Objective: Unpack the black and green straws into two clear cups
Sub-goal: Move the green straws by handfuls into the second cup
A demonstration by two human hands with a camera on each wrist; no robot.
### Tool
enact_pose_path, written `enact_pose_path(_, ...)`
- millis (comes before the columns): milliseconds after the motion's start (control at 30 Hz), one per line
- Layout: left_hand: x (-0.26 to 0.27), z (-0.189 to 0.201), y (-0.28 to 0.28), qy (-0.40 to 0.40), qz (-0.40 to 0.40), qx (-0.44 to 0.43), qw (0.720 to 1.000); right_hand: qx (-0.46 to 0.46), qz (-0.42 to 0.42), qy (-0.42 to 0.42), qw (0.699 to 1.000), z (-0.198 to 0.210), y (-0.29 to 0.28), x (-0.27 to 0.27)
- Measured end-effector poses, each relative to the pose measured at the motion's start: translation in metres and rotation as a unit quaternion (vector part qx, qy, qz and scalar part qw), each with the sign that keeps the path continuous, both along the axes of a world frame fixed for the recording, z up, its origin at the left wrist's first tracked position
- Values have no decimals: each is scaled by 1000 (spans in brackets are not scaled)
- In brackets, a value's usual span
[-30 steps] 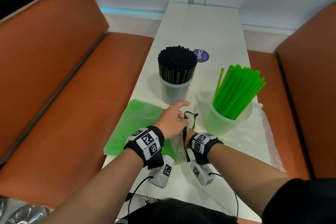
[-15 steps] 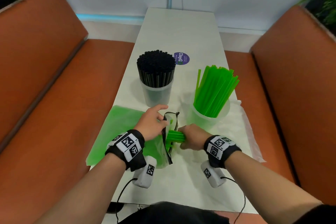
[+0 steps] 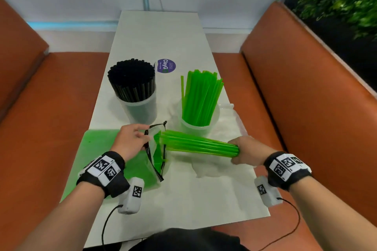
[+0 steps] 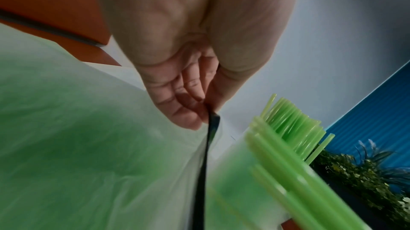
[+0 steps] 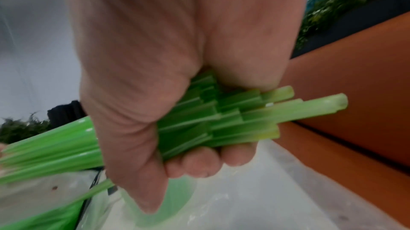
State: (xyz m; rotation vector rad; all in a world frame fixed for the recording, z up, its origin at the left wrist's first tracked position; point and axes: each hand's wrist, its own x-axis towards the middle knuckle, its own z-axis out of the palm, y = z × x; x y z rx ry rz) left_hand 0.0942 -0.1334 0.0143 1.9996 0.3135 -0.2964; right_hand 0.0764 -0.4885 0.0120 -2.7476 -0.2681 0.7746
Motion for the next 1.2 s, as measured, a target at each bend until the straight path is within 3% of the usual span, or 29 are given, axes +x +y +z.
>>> enact_pose_path(200,-4,4,-8,-62,85,-2,994,86,-39,-23,995,18,-1,-10)
enact_pose_path(333,-5,38,-24,-83,96,-193,973,130,-26,-45,990,19,28,-10)
enact_pose_path(400,-6,53,-36,-89,63,-233,966,126,-7,-53,991,18,43,-7)
enact_pose_path(600,-6,73,-43,-158,106,-180,965,79,19,-68,994,22,57,-3)
enact_pose_path(767,-14,67,-59,-150,1,-87,985,108,28,-102,988,33,80,1)
enact_pose_path(867,-13,69,-56,-187,54,-109,975,124,14,-98,987,42,84,6)
enact_pose_path(1000,-16,78,-71,-197,-33,-131,971,186,8,-91,978,50,103,10)
enact_pose_path(1100,-9,85,-73,-215,10,-253,943,327,-71,-40,942,57,110,15)
enact_pose_path(1133,-6,85,-70,-208,24,-278,938,389,-103,-27,915,60,109,17)
enact_pose_path(1200,-6,80,-64,-178,-15,-214,960,517,-162,-20,840,69,106,24)
